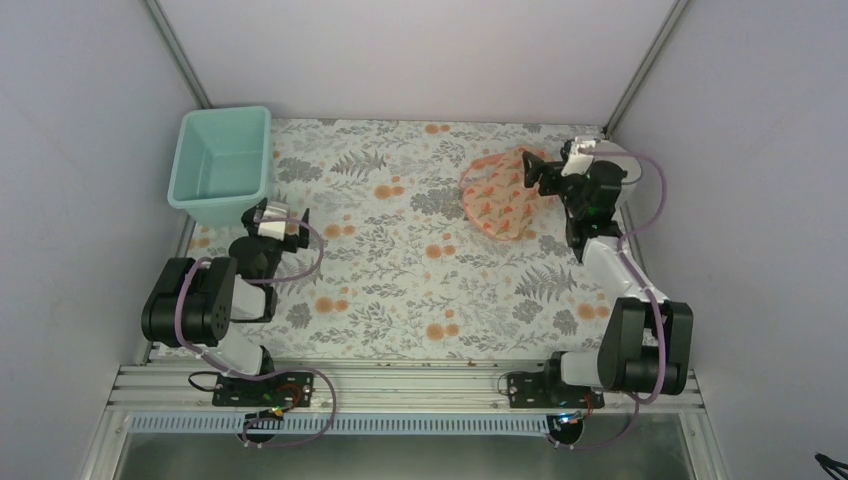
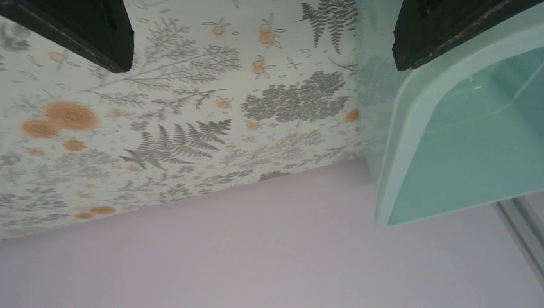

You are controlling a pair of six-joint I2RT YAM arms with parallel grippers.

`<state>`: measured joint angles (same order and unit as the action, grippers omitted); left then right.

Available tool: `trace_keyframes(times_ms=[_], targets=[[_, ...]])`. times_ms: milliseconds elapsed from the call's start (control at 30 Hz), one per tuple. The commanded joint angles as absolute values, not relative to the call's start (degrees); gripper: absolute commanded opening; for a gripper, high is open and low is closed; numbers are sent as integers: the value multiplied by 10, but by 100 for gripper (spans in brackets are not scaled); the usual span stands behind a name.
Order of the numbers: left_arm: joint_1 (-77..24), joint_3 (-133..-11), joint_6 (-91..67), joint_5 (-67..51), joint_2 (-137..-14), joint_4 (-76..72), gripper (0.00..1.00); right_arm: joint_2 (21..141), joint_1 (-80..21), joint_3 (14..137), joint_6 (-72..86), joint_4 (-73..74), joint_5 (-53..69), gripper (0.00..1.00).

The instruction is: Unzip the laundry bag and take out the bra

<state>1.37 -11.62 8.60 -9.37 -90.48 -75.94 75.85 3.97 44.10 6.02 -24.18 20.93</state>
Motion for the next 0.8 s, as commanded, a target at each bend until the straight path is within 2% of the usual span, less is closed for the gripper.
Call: trace_keyframes(times_ms=[0,133,333,567,667,767], targets=[[12,-74,109,-166,-886,-855,100,791,5,520,83,-86,207,100],[8,-39,118,-167,-873,-901,100,795,-32,551,73,-17,140,100],[1,-56,124,-170,-768,-779,100,802,-83,563,62,21,103,100],[1,-83,124,-186,-688,-798,100,868,-159,609,51,74,38,100],[1,-172,139,-208,-665,-686,100,911,-188,639,51,110,0,100],[1,-298,194,-280,-661,-464,100,957,-211,661,53,145,-44,100]])
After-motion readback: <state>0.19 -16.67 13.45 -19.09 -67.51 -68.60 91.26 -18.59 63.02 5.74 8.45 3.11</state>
